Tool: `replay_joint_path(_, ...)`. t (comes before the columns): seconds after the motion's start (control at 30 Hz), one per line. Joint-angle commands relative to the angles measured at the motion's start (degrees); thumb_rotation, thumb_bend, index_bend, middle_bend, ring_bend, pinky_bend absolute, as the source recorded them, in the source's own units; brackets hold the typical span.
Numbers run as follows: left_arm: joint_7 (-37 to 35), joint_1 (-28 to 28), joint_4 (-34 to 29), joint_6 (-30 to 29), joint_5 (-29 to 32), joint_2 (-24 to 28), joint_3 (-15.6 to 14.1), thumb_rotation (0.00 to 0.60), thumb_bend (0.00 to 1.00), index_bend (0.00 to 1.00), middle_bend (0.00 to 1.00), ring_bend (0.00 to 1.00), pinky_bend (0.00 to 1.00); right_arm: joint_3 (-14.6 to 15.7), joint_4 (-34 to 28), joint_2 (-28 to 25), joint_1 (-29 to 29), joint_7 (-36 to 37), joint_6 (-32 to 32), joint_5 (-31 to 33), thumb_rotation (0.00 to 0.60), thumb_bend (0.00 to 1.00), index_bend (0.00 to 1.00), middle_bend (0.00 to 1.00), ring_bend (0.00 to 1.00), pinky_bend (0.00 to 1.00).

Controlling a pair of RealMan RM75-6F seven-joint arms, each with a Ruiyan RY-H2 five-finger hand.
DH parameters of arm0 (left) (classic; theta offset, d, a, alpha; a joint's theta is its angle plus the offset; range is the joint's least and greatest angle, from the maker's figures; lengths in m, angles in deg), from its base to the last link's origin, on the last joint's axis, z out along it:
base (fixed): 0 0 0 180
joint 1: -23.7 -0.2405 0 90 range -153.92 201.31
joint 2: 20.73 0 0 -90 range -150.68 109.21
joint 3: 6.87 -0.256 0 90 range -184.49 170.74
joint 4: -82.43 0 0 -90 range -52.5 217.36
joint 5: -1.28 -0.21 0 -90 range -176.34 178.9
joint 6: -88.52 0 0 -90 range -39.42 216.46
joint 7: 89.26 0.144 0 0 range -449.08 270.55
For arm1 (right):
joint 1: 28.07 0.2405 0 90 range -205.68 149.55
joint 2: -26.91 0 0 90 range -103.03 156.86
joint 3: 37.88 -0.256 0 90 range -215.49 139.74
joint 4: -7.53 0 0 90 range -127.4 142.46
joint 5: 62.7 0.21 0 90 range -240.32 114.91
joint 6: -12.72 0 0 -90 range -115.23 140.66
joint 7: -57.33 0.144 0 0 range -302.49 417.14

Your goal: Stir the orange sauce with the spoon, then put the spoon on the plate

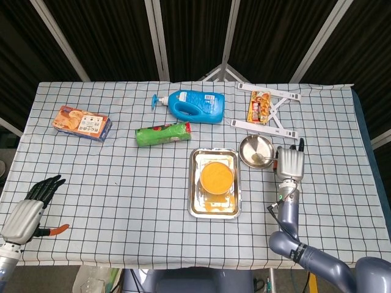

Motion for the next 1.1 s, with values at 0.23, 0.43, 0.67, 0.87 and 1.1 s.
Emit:
replay_joint_path(0.23,-0.06,0.05,-0.02,-0.01,-0.08,0.06,-0.01,0.6,0.0,0.0,0.0,0.0,0.0,0.34,0.1,-0.52,0.47,-1.47,-0.69,2.12,0.6,0.54,0.03,0.13,0.02,0.0)
replay_joint_path(0.43,0.26,-0.06,0.1,-0.42,-0.37,-0.06,0.0,0.6,0.0,0.0,0.0,0.0,0.0,1.21,-5.87,-3.96,-1.42,-3.63,-3.52,3.08,0.6,0.47,0.0,0.08,0.0,0.0)
replay_joint_path(0.67,0.98,-0.53,0.39,-1.63,-0.74,-0.32,0.1,0.6,0.0,0.0,0.0,0.0,0.0,6.22,-20.22,-12.62,-7.64,-0.17,-7.83,-2.48,0.6,0.47,0.0,0.07,0.0,0.0)
replay_joint_path(0.87,1.09,-1.17,1.04,-3.35,-1.53,-0.44,0.13,0.6,0.0,0.0,0.0,0.0,0.0,18.38,-31.78,-25.52,-16.5,7.15,-13.41,-19.2,0.6,0.45,0.0,0.0,0.0,0.0)
replay_joint_path(1.1,3.08,-2.39,1.09,-5.38,-1.84,-0.24,0.01,0.6,0.0,0.0,0.0,0.0,0.0,30.58,-35.0,-35.93,-25.98,19.71,-20.41,-34.51,0.6,0.38,0.0,0.0,0.0,0.0)
